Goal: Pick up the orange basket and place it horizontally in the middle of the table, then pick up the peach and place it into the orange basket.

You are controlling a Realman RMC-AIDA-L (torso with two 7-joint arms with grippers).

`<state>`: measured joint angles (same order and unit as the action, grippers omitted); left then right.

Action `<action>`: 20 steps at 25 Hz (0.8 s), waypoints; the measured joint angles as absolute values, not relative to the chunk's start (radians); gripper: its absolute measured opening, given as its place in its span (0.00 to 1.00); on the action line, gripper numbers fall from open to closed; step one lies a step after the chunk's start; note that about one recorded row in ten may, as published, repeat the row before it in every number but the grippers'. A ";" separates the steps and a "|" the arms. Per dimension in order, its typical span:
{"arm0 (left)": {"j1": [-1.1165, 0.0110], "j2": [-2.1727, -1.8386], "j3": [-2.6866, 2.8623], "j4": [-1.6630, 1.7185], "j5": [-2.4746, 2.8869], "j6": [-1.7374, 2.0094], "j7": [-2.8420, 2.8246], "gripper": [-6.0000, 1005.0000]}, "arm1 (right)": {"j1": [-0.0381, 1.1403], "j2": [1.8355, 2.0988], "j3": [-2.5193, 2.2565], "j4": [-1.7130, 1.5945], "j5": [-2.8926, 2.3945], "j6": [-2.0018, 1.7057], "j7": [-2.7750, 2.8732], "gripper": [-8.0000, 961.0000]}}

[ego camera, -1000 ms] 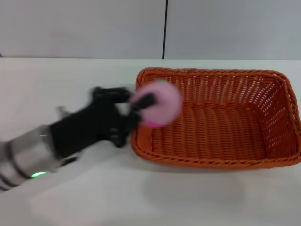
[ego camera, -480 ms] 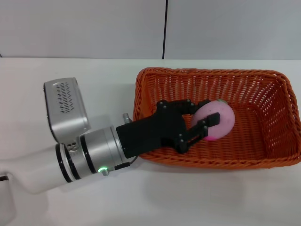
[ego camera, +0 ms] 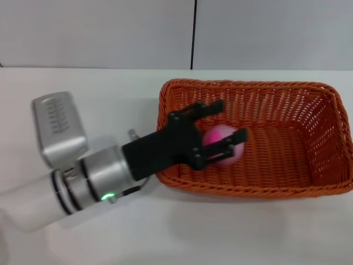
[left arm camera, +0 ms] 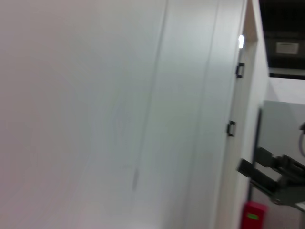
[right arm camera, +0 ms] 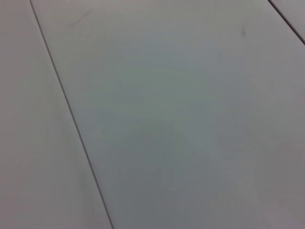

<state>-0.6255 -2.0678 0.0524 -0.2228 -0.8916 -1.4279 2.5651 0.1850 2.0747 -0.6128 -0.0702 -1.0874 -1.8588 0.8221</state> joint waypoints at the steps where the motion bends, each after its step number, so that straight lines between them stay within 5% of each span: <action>1: -0.613 -2.066 0.046 -0.213 -0.893 -1.440 2.575 0.69 | 0.182 2.074 -0.613 -0.071 -1.087 -1.859 0.822 0.58; 8: -0.364 -2.064 -0.289 -0.075 -0.900 -1.585 2.709 0.79 | 0.135 2.077 -0.551 -0.070 -1.083 -1.862 0.753 0.58; 20: -0.167 -2.065 -0.657 -0.047 -0.901 -1.634 2.743 0.82 | 0.123 2.082 -0.190 0.121 -1.082 -1.852 0.541 0.58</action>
